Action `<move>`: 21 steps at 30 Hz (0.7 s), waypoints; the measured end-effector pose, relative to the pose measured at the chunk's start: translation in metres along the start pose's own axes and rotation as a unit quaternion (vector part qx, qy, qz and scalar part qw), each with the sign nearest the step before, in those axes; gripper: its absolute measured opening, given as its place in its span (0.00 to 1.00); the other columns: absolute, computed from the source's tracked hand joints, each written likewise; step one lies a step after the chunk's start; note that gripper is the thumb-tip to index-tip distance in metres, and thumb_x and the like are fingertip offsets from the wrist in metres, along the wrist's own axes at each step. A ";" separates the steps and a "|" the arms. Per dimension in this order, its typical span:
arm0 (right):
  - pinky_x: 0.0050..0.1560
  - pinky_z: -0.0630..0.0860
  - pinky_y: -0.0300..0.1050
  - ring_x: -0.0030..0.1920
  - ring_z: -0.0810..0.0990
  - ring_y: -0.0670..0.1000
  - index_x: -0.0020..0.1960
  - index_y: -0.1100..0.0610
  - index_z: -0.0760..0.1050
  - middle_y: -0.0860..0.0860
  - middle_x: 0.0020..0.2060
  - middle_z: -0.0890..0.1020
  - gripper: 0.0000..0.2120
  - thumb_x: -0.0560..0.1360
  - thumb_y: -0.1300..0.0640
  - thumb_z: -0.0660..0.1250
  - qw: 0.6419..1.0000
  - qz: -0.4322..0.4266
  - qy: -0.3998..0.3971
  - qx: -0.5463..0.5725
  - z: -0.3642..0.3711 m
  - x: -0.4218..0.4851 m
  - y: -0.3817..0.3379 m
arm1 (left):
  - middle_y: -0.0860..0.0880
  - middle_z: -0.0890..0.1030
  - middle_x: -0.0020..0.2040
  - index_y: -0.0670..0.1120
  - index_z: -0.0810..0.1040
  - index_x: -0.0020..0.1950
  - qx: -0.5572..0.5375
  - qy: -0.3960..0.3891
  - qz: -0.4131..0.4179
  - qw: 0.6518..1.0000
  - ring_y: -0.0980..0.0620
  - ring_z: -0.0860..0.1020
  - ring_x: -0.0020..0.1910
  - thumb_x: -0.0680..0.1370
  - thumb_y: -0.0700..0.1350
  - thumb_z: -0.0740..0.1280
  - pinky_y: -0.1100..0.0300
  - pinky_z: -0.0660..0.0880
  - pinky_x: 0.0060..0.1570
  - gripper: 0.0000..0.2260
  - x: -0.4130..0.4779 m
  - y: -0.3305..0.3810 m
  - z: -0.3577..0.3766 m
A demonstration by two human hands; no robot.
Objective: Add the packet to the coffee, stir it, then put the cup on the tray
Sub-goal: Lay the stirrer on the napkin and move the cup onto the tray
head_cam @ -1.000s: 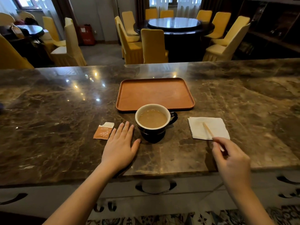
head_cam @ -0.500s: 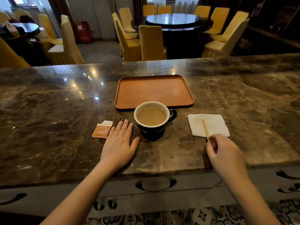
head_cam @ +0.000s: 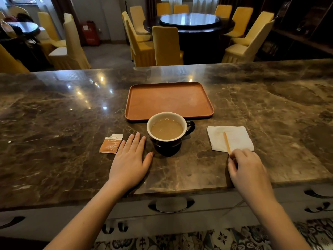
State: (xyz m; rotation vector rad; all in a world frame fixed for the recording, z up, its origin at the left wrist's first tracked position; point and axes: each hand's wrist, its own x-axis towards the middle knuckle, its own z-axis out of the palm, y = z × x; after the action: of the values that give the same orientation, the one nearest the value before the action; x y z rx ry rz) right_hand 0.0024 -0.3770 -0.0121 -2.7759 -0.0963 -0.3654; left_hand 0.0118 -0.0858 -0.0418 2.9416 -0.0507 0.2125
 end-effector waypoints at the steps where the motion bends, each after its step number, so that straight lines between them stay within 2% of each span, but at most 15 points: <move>1: 0.37 0.64 0.44 0.40 0.68 0.52 0.44 0.61 0.73 0.56 0.39 0.76 0.02 0.73 0.62 0.64 1.000 0.001 -0.001 0.001 0.000 0.000 0.000 | 0.49 0.49 0.76 0.49 0.49 0.74 0.000 -0.001 -0.001 1.000 0.53 0.44 0.74 0.77 0.60 0.45 0.56 0.40 0.70 0.28 0.000 0.000 0.000; 6: 0.40 0.67 0.44 0.43 0.72 0.54 0.50 0.62 0.72 0.57 0.42 0.77 0.07 0.73 0.62 0.64 1.000 0.001 0.015 0.008 -0.004 0.004 -0.007 | 0.49 0.49 0.76 0.49 0.48 0.74 0.002 -0.002 -0.002 1.000 0.53 0.44 0.74 0.78 0.60 0.46 0.56 0.39 0.70 0.28 0.000 0.000 0.000; 9: 0.42 0.69 0.45 0.47 0.74 0.55 0.55 0.60 0.72 0.56 0.45 0.78 0.11 0.74 0.58 0.64 0.999 -0.025 0.016 0.045 -0.008 0.015 -0.016 | 0.49 0.48 0.76 0.49 0.48 0.74 0.001 -0.005 -0.002 1.000 0.53 0.44 0.74 0.78 0.60 0.46 0.56 0.40 0.70 0.27 0.001 0.000 -0.001; 12: 0.48 0.68 0.42 0.52 0.75 0.51 0.61 0.56 0.70 0.53 0.53 0.79 0.16 0.75 0.53 0.62 0.987 -0.074 -0.022 0.138 -0.009 0.036 -0.030 | 0.49 0.48 0.76 0.49 0.48 0.74 0.002 -0.003 -0.002 1.000 0.53 0.44 0.74 0.78 0.60 0.46 0.56 0.40 0.70 0.27 0.000 0.000 0.000; 15: 0.57 0.64 0.42 0.64 0.69 0.51 0.69 0.51 0.62 0.51 0.66 0.72 0.21 0.77 0.50 0.59 0.975 -0.100 -0.073 0.182 0.001 0.064 -0.046 | 0.49 0.49 0.76 0.50 0.48 0.74 0.000 -0.001 -0.002 1.000 0.53 0.44 0.74 0.78 0.60 0.46 0.56 0.40 0.70 0.27 0.000 0.000 0.000; 17: 0.60 0.61 0.41 0.68 0.65 0.50 0.71 0.51 0.59 0.50 0.69 0.68 0.22 0.78 0.50 0.57 0.964 -0.106 -0.124 0.211 0.009 0.081 -0.056 | 0.49 0.49 0.76 0.50 0.48 0.74 0.000 -0.002 -0.001 1.000 0.54 0.44 0.74 0.78 0.60 0.46 0.57 0.39 0.69 0.27 0.000 0.000 0.000; 19: 0.59 0.62 0.40 0.66 0.67 0.49 0.70 0.51 0.61 0.51 0.68 0.69 0.20 0.79 0.52 0.55 0.951 -0.121 -0.161 0.235 0.016 0.092 -0.063 | 0.49 0.48 0.76 0.50 0.48 0.74 -0.003 -0.003 -0.002 1.000 0.53 0.44 0.74 0.78 0.60 0.46 0.57 0.39 0.69 0.27 0.000 0.000 0.000; 21: 0.56 0.64 0.39 0.59 0.70 0.45 0.66 0.52 0.67 0.51 0.63 0.73 0.16 0.79 0.53 0.54 0.942 -0.140 -0.171 0.251 0.019 0.098 -0.063 | 0.49 0.48 0.76 0.49 0.48 0.74 -0.004 -0.002 -0.003 1.000 0.53 0.44 0.74 0.78 0.60 0.47 0.57 0.40 0.70 0.28 0.000 0.000 0.000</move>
State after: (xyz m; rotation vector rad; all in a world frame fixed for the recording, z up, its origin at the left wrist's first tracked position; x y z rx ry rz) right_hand 0.0944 -0.3089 0.0162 -2.2839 -0.5859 0.0773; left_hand 0.0123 -0.0858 -0.0420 2.9348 -0.0444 0.2065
